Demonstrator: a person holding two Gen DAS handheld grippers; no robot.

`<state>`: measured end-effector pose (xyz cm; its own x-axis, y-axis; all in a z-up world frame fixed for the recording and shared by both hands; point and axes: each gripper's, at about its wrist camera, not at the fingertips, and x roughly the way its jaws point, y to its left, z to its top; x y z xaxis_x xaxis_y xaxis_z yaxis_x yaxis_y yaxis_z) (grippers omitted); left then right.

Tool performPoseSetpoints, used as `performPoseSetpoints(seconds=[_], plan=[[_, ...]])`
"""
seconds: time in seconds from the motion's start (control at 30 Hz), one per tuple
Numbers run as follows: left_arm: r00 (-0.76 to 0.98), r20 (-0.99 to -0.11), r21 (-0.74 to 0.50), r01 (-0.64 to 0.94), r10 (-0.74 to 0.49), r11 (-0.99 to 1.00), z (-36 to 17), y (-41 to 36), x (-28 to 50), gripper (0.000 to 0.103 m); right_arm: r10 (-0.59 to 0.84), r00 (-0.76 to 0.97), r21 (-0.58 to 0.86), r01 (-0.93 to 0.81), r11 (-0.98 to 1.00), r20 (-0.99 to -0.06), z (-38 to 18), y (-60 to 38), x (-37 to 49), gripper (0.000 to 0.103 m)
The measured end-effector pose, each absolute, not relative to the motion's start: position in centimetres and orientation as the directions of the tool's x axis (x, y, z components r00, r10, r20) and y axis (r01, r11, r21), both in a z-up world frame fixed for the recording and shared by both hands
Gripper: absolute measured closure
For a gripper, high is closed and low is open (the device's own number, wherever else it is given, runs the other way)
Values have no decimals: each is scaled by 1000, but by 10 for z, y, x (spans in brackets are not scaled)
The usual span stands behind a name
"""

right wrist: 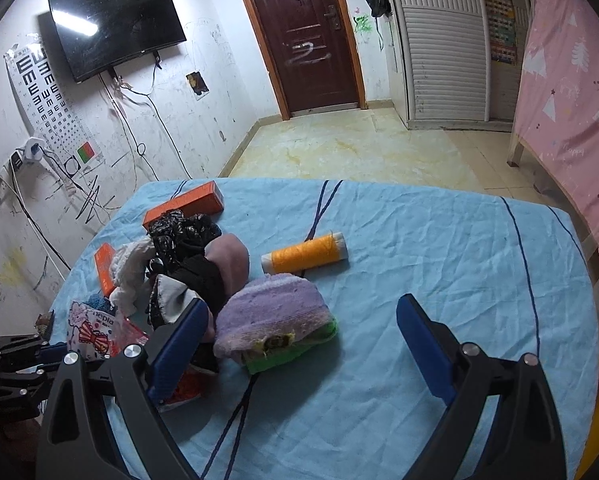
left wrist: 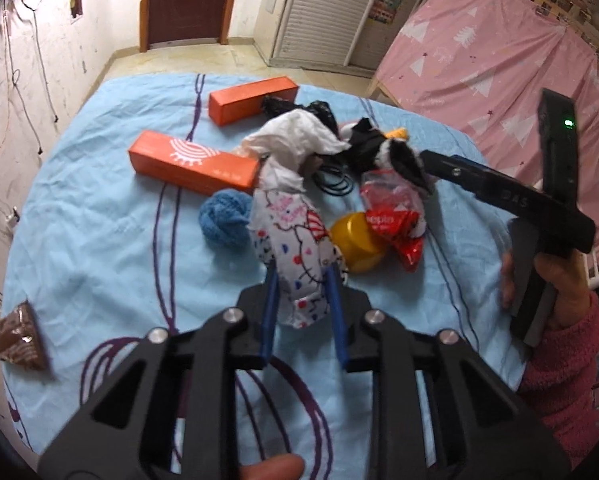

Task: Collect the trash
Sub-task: 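Grasp the Hello Kitty print bag with the left tool while the right tool grasps the purple-green cloth, then carry the bag and the purple cloth toward the yellow bin with both tools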

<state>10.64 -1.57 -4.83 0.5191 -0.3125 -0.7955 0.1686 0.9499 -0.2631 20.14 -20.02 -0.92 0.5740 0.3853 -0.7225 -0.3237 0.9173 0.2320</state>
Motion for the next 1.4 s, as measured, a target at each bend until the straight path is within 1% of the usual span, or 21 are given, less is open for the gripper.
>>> performPoseSetpoints(seconds=[0.13,0.3,0.43,0.47,0.5,0.53,0.6,0.7,0.77,1.03,1.4], plan=[[536,-768,-290,196,-350,937,-36,-14,99,82,375,567,216,-330,919,-733,-11,-197,202,15],[589,-726,-289,207,-355,935,-14,-8,88,82,341,557,174,-330,928,-758,-17,-190,205,15],[602,-716,-294,201,-354,935,-9,-3,85,82,337,548,174,-328,929,-766,-19,-189,210,15],[601,-716,-296,198,-354,934,-9,-2,84,82,337,547,172,-329,928,-767,-20,-189,211,17],[600,-718,-296,197,-354,935,-9,-1,84,82,341,542,174,-336,926,-768,-20,-188,211,29],[599,-719,-297,195,-353,935,-9,-1,83,82,347,535,176,-345,922,-770,-21,-186,211,37],[600,-718,-296,195,-353,935,-9,-1,83,82,361,522,182,-362,914,-773,-21,-184,211,59],[608,-713,-291,197,-350,936,-7,-1,81,82,356,532,163,-375,913,-768,-18,-181,207,68],[614,-710,-286,196,-345,938,-6,-1,79,82,355,548,164,-366,916,-758,-15,-184,205,69],[630,-702,-260,207,-331,943,5,-12,73,82,369,611,177,-352,919,-701,11,-204,186,69],[635,-689,-191,305,-349,933,26,-63,73,82,362,718,210,-296,932,-594,49,-259,148,69]])
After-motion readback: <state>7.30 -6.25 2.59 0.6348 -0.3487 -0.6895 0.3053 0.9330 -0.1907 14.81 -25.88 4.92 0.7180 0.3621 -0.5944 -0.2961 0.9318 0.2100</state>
